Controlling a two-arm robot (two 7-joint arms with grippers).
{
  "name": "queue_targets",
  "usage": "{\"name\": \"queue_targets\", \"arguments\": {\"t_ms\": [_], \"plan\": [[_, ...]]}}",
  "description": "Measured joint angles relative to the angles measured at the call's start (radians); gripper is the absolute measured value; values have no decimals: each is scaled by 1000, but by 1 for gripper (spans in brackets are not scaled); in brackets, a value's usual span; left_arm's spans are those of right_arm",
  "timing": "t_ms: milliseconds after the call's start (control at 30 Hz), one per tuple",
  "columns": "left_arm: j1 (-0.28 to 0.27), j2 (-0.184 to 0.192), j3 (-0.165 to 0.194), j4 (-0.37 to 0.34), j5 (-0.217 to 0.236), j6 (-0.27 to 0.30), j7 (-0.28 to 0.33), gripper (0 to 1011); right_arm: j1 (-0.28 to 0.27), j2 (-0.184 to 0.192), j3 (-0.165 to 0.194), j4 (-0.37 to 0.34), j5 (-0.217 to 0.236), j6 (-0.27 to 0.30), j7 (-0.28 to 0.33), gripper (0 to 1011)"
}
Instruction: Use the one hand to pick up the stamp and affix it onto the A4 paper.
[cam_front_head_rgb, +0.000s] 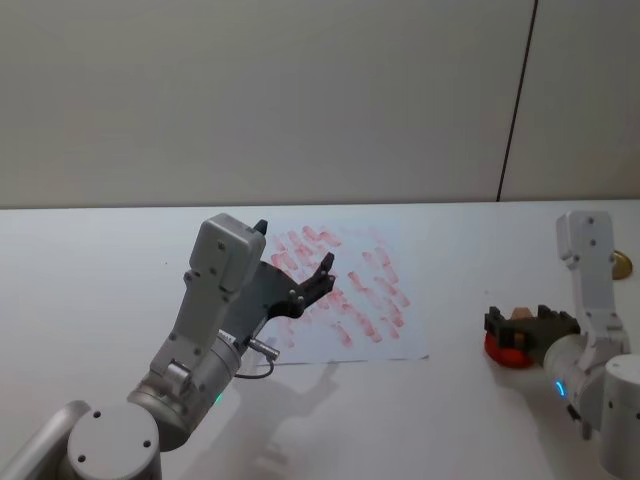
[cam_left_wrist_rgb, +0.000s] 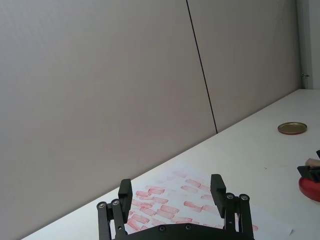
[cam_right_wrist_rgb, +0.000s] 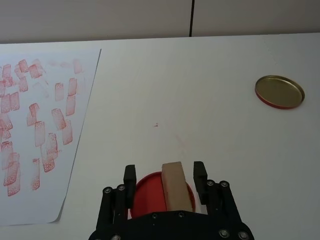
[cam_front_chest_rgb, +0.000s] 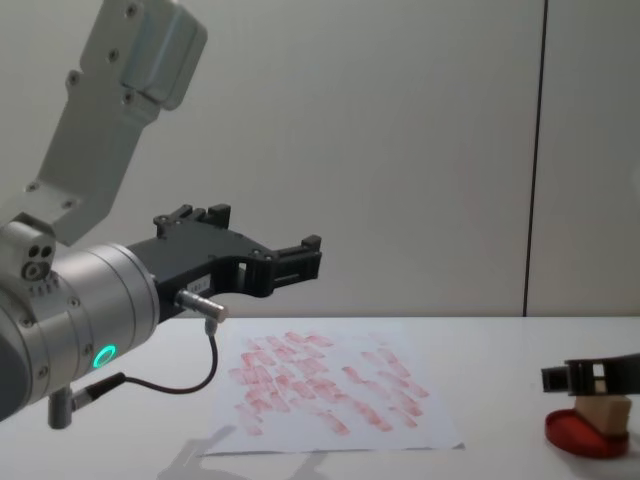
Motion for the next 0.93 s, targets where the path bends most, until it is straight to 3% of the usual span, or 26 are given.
{"name": "queue_targets", "arguments": {"t_ms": [133, 433, 933], "plan": [[0, 0, 0, 0, 0, 0, 0, 993, -8, 0, -2, -16, -13, -15, 3, 786], [0, 0, 0, 0, 0, 0, 0, 993, -49, 14, -7, -93, -58, -70, 9, 1001], [0, 0, 0, 0, 0, 0, 0, 993, -150, 67, -4, -252, -139, -206, 22, 1001]]}}
